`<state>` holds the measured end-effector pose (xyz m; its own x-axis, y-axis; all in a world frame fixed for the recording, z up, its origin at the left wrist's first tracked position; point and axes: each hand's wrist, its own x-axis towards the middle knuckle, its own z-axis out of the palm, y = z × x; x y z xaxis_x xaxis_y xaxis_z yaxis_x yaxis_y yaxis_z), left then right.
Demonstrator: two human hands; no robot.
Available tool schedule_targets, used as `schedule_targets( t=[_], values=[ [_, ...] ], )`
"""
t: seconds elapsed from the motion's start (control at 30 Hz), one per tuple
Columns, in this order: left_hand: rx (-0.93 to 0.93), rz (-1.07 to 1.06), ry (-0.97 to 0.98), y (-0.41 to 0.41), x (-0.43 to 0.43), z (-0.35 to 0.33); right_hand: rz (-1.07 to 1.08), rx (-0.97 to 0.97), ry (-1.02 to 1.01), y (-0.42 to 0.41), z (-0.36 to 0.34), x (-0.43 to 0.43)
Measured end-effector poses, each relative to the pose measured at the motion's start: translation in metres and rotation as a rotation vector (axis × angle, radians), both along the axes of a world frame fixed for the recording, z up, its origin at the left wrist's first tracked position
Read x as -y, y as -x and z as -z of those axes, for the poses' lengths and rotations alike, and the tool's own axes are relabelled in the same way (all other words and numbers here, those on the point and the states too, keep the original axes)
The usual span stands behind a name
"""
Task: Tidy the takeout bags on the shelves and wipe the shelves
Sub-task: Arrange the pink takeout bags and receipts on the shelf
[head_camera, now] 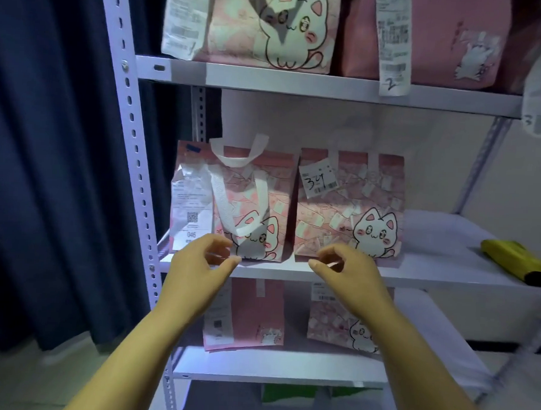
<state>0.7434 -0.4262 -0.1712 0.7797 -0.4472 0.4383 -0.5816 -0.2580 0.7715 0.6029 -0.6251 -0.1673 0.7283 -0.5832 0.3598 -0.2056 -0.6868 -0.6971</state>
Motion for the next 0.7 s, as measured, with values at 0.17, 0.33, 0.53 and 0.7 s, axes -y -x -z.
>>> schedule_targets(
  t=[0.17, 0.33, 0.53, 0.7],
  values=[
    [-0.021, 0.012, -0.006, 0.012, 0.036, 0.015, 0.136, 0.016, -0.089, 0.020, 0.016, 0.043],
    [-0.020, 0.002, 0.022, 0.026, 0.078, 0.021, 0.202, 0.104, -0.153, 0.037, 0.021, 0.087],
    [-0.061, -0.062, 0.100, 0.042, 0.123, 0.028, 0.203, 0.175, -0.159, 0.043, 0.028, 0.133],
    [-0.084, -0.123, 0.158, 0.048, 0.150, 0.035, 0.184, 0.273, -0.147, 0.040, 0.032, 0.161]
  ],
)
